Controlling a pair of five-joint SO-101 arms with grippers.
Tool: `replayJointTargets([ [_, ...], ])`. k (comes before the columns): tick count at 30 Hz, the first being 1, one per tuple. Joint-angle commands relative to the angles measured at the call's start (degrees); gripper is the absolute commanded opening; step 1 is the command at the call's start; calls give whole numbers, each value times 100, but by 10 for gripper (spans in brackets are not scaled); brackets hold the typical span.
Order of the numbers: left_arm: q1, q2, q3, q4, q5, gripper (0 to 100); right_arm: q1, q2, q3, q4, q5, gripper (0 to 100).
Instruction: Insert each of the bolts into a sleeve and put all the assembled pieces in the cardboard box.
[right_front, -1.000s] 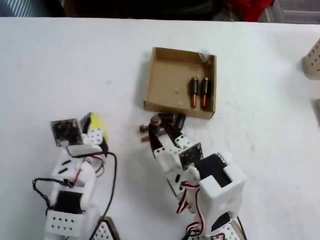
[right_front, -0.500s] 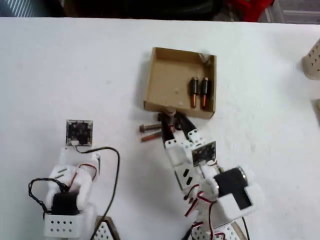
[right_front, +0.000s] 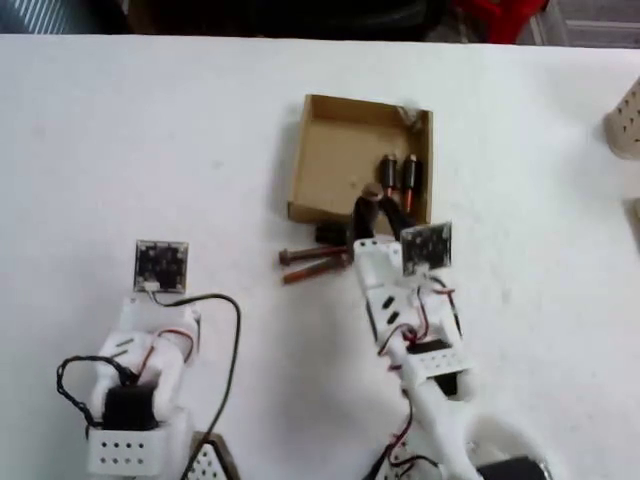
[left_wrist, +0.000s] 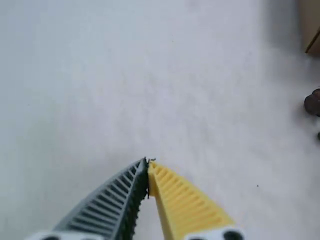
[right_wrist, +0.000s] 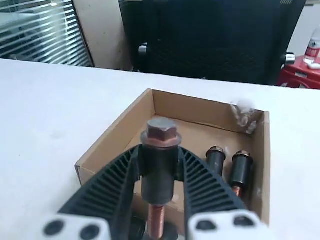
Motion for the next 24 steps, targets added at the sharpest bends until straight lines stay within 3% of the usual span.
replayJointTargets([
  [1, -13, -119, -18, 105, -62, 23, 48, -760, -923, 1692, 9, 17],
  [9, 136, -119, -18, 273, -62, 23, 48, -646, -2760, 4268, 9, 17],
  [24, 180, -119, -18, 334, -62, 23, 295, 1895, -5090, 4910, 9, 17],
])
